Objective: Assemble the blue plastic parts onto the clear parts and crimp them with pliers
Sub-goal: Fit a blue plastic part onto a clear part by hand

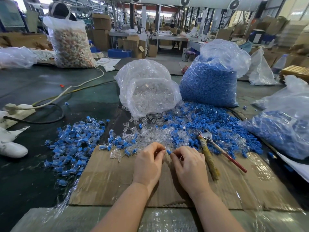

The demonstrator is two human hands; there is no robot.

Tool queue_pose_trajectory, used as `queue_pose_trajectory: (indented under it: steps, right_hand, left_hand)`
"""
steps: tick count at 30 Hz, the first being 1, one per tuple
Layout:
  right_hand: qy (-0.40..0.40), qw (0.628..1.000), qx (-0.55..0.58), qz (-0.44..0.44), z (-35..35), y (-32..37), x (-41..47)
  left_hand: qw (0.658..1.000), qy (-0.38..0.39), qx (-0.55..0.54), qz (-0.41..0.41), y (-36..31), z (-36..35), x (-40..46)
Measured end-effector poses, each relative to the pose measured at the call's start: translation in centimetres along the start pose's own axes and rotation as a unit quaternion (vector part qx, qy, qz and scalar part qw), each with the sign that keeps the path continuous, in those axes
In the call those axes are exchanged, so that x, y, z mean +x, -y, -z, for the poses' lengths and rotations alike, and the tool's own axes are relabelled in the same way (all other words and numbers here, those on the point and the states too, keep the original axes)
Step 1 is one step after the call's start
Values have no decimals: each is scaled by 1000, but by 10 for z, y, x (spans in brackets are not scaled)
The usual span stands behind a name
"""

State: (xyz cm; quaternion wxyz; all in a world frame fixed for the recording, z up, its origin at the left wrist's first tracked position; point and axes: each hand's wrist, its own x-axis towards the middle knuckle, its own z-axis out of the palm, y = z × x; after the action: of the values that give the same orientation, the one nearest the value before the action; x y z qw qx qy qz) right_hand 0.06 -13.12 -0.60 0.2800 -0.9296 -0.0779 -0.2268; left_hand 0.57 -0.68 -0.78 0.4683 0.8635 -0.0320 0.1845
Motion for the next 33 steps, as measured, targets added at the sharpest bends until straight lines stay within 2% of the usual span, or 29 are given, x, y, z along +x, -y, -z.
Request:
queue_pose_trajectory:
  steps: [10, 19, 23, 27, 30, 33]
  right_hand:
    - [5, 999, 40, -30, -1, -4, 1]
    - [-1, 998, 54, -42, 0, -3, 1]
    - [-5, 996, 91, -16, 2, -2, 1]
    - [-40, 991, 128, -6, 4, 0, 1]
    - [-29, 990, 136, 13, 4, 0, 1]
    - [-15, 989, 148, 24, 3, -1, 1]
  left_hand:
    - [1000, 16, 4, -14, -1, -1, -2]
    - [995, 37, 28, -84, -2, -2, -4]
    - [998, 39, -38, -20, -1, 0, -2]
    - [989, 46, -127, 60, 1, 2, 2]
    - [983, 56, -159, 72, 1, 4, 1]
    - [985, 69, -146, 59, 2, 4, 2]
